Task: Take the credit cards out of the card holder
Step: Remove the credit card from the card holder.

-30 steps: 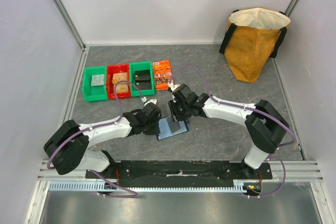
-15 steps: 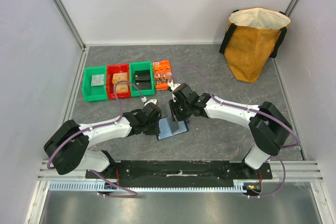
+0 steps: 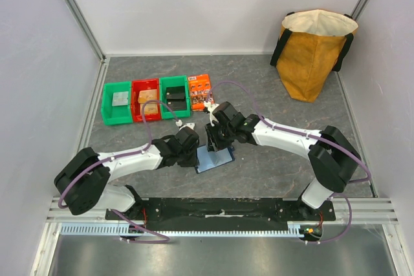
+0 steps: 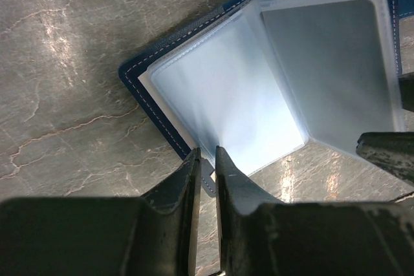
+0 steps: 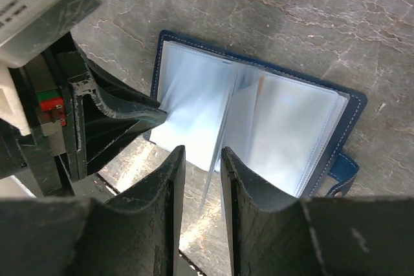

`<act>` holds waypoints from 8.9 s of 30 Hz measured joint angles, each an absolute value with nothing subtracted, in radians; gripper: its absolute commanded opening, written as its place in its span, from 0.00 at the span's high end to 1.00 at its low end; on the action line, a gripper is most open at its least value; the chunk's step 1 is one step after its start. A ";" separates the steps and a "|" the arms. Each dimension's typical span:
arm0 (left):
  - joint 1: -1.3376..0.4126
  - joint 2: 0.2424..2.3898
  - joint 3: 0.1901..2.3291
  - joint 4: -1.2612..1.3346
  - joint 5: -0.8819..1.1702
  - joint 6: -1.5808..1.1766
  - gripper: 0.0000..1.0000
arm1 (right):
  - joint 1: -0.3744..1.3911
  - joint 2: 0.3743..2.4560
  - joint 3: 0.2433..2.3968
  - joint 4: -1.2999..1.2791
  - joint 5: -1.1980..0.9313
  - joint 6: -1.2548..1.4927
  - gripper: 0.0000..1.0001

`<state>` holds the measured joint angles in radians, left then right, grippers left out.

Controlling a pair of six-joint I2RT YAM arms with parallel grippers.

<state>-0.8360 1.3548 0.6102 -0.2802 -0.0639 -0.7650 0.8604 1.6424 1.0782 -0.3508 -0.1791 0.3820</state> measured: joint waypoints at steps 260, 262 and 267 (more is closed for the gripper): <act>-0.721 1.365 0.469 0.042 0.171 -0.904 0.98 | 0.533 1.913 0.538 0.803 -0.887 0.768 1.00; -0.721 1.365 0.468 0.044 0.171 -0.904 0.98 | 0.520 1.913 0.530 0.810 -0.894 0.767 1.00; -0.721 1.365 0.468 0.044 0.171 -0.904 0.98 | 0.475 1.911 0.515 0.815 -0.912 0.767 1.00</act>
<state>-0.7212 1.3651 0.4679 0.0444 0.1715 -0.9035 0.4747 1.9110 0.5148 0.8146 -0.9123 0.7673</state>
